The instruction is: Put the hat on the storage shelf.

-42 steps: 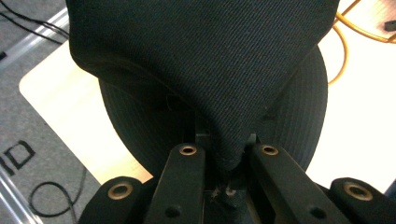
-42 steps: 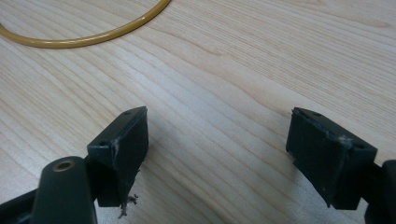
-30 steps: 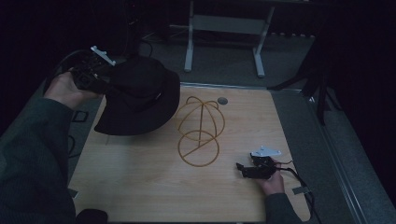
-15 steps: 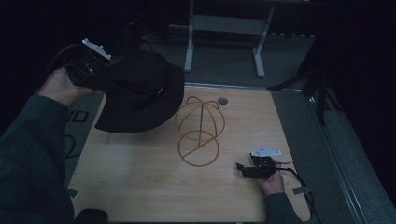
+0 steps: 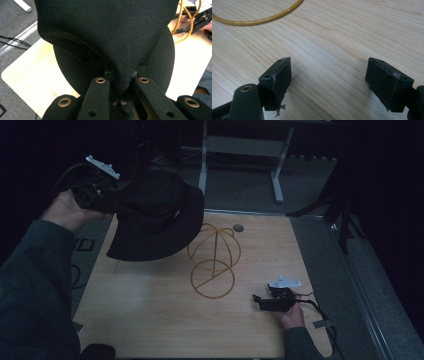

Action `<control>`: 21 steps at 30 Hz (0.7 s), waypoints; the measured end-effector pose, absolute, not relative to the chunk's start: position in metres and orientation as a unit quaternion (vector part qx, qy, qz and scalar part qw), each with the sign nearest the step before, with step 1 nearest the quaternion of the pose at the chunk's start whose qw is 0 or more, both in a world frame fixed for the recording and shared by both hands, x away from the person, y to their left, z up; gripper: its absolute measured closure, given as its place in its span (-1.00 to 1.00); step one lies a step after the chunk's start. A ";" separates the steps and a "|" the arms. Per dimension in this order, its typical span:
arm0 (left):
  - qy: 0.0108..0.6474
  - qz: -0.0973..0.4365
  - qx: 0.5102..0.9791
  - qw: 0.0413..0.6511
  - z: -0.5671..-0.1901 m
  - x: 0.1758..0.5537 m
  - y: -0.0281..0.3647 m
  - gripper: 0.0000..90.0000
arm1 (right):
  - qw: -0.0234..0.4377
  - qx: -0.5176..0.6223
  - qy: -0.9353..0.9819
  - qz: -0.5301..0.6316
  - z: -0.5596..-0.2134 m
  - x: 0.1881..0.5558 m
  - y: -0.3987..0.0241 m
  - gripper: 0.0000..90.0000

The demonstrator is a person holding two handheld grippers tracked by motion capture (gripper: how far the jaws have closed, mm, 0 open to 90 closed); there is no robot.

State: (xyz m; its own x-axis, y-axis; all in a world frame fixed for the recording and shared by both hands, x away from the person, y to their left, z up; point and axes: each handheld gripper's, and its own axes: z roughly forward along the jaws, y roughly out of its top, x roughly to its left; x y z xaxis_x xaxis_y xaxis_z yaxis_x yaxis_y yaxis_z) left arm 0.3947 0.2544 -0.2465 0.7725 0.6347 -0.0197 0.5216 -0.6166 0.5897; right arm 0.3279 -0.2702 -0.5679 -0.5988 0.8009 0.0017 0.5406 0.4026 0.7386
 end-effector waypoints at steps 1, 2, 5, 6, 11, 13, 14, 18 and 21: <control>0.322 0.096 0.895 0.295 -0.245 0.395 0.254 0.94 | 0.180 0.410 0.818 0.361 -0.568 0.328 -0.270 -0.54; 0.321 0.096 0.894 0.296 -0.244 0.395 0.253 0.94 | 0.180 0.410 0.818 0.361 -0.568 0.328 -0.270 -0.54; 0.316 0.096 0.895 0.300 -0.241 0.394 0.250 0.94 | 0.180 0.410 0.818 0.361 -0.568 0.328 -0.270 -0.54; 0.316 0.096 0.895 0.300 -0.241 0.394 0.250 0.94 | 0.180 0.410 0.818 0.361 -0.568 0.328 -0.270 -0.54; 0.309 0.095 0.894 0.311 -0.236 0.393 0.246 0.94 | 0.180 0.410 0.818 0.361 -0.568 0.328 -0.270 -0.54; 0.305 0.094 0.895 0.310 -0.235 0.392 0.245 0.94 | 0.180 0.410 0.818 0.361 -0.568 0.328 -0.270 -0.54; 0.305 0.094 0.895 0.313 -0.234 0.392 0.244 0.94 | 0.180 0.410 0.818 0.361 -0.568 0.328 -0.270 -0.54; 0.299 0.093 0.896 0.315 -0.232 0.391 0.242 0.94 | 0.180 0.410 0.818 0.361 -0.568 0.328 -0.270 -0.54; 0.297 0.092 0.895 0.318 -0.232 0.390 0.241 0.94 | 0.180 0.410 0.818 0.361 -0.568 0.328 -0.270 -0.54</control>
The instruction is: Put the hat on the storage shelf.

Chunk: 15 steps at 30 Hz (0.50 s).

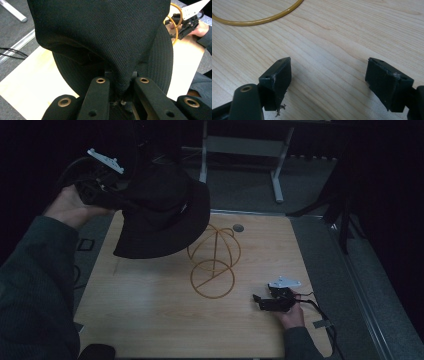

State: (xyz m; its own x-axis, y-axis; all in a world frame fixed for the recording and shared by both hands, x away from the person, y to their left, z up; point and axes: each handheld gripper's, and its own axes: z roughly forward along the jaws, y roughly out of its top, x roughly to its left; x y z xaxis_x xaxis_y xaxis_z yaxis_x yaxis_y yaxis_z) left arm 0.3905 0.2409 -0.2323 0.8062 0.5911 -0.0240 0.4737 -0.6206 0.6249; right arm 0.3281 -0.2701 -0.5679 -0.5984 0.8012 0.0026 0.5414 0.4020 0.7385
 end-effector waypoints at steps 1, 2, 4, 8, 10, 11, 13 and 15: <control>0.295 0.092 0.896 0.318 -0.232 0.390 0.241 0.93 | 0.180 0.410 0.818 0.361 -0.568 0.328 -0.270 -0.54; 0.295 0.091 0.896 0.320 -0.232 0.390 0.240 0.93 | 0.180 0.410 0.818 0.361 -0.568 0.328 -0.270 -0.54; 0.291 0.091 0.896 0.321 -0.231 0.389 0.239 0.94 | 0.180 0.410 0.818 0.361 -0.568 0.328 -0.270 -0.54; 0.286 0.093 0.896 0.327 -0.228 0.387 0.236 0.94 | 0.180 0.410 0.818 0.361 -0.568 0.328 -0.270 -0.54; 0.283 0.095 0.897 0.327 -0.227 0.386 0.234 0.94 | 0.180 0.410 0.818 0.361 -0.568 0.328 -0.270 -0.54; 0.282 0.095 0.897 0.327 -0.226 0.386 0.232 0.94 | 0.180 0.410 0.818 0.361 -0.568 0.328 -0.270 -0.53; 0.278 0.097 0.899 0.326 -0.224 0.384 0.229 0.94 | 0.180 0.410 0.818 0.361 -0.568 0.328 -0.270 -0.53; 0.274 0.097 0.900 0.325 -0.223 0.384 0.227 0.94 | 0.181 0.410 0.818 0.361 -0.568 0.328 -0.270 -0.53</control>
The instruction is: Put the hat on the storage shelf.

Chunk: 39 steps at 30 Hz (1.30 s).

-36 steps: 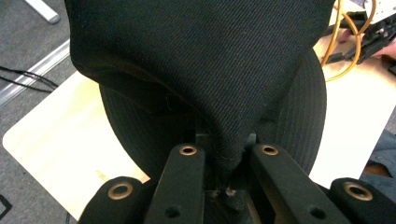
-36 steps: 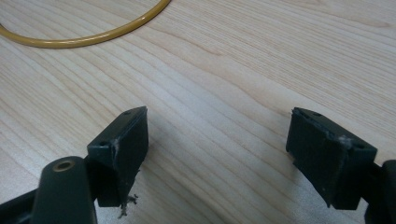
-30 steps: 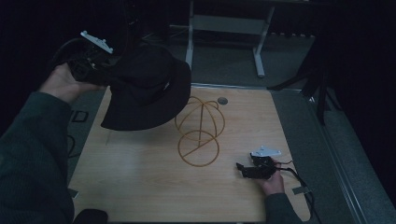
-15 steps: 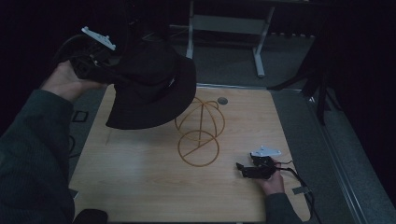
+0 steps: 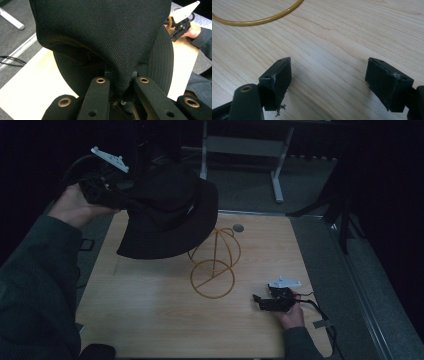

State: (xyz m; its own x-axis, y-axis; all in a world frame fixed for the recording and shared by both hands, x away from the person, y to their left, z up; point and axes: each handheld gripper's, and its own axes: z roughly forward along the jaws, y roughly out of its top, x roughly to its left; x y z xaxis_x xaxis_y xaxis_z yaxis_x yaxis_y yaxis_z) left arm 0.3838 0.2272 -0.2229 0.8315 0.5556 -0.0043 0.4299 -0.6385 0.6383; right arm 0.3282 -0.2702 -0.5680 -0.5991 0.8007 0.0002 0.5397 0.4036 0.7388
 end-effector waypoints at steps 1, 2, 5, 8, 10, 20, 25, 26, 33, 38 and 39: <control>0.272 0.098 0.900 0.325 -0.222 0.383 0.226 0.94 | 0.181 0.410 0.818 0.361 -0.568 0.328 -0.270 -0.54; 0.269 0.098 0.902 0.324 -0.221 0.383 0.224 0.94 | 0.180 0.410 0.818 0.361 -0.568 0.328 -0.270 -0.54; 0.260 0.101 0.905 0.322 -0.218 0.380 0.216 0.94 | 0.180 0.410 0.818 0.362 -0.568 0.328 -0.270 -0.53; 0.252 0.100 0.907 0.321 -0.217 0.378 0.210 0.94 | 0.180 0.410 0.818 0.362 -0.568 0.328 -0.270 -0.53; 0.248 0.101 0.909 0.320 -0.216 0.377 0.206 0.94 | 0.180 0.411 0.817 0.362 -0.568 0.328 -0.270 -0.53; 0.232 0.097 0.914 0.318 -0.215 0.375 0.190 0.94 | 0.180 0.411 0.818 0.361 -0.568 0.328 -0.270 -0.53; 0.224 0.095 0.916 0.318 -0.214 0.374 0.183 0.94 | 0.180 0.411 0.818 0.361 -0.568 0.328 -0.270 -0.53; 0.224 0.095 0.916 0.318 -0.214 0.374 0.183 0.93 | 0.180 0.411 0.818 0.361 -0.568 0.328 -0.270 -0.53; 0.215 0.095 0.919 0.316 -0.215 0.375 0.172 0.93 | 0.180 0.411 0.818 0.361 -0.568 0.327 -0.270 -0.53; 0.208 0.093 0.922 0.313 -0.216 0.375 0.164 0.93 | 0.180 0.410 0.818 0.361 -0.568 0.327 -0.270 -0.53; 0.207 0.092 0.922 0.315 -0.217 0.375 0.162 0.93 | 0.180 0.410 0.818 0.361 -0.568 0.327 -0.270 -0.53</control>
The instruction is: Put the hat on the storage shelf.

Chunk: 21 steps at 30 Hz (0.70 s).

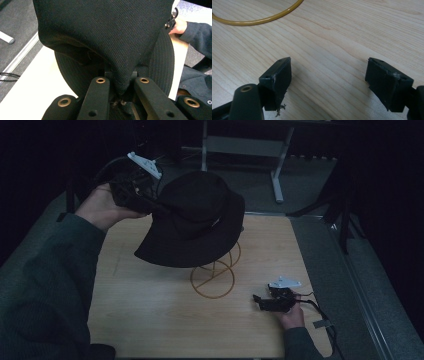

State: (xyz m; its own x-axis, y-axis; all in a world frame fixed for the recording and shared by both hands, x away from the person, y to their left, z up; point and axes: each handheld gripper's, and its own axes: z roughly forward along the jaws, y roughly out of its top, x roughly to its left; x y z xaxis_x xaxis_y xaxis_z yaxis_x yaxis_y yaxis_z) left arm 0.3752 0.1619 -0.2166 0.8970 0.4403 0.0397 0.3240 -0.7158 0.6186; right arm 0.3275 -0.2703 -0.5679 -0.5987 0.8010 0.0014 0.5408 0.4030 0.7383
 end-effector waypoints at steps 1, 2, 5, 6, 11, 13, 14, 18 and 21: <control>0.204 0.092 0.923 0.313 -0.217 0.376 0.160 0.93 | 0.180 0.410 0.818 0.361 -0.568 0.327 -0.270 -0.53; 0.203 0.092 0.923 0.314 -0.217 0.376 0.159 0.93 | 0.180 0.410 0.818 0.361 -0.568 0.327 -0.270 -0.53; 0.199 0.089 0.924 0.313 -0.217 0.376 0.154 0.93 | 0.180 0.410 0.818 0.361 -0.568 0.327 -0.270 -0.53; 0.199 0.088 0.924 0.314 -0.218 0.377 0.152 0.93 | 0.180 0.410 0.818 0.361 -0.568 0.327 -0.270 -0.53; 0.192 0.086 0.927 0.310 -0.220 0.378 0.145 0.93 | 0.180 0.410 0.818 0.361 -0.568 0.327 -0.270 -0.53; 0.191 0.085 0.928 0.310 -0.221 0.378 0.142 0.93 | 0.180 0.410 0.818 0.361 -0.568 0.327 -0.270 -0.53; 0.190 0.085 0.928 0.308 -0.221 0.379 0.141 0.93 | 0.180 0.410 0.818 0.361 -0.568 0.327 -0.270 -0.53; 0.190 0.088 0.931 0.298 -0.225 0.381 0.137 0.93 | 0.180 0.410 0.818 0.361 -0.568 0.327 -0.270 -0.53; 0.191 0.087 0.933 0.293 -0.227 0.383 0.135 0.93 | 0.181 0.410 0.818 0.361 -0.568 0.327 -0.270 -0.53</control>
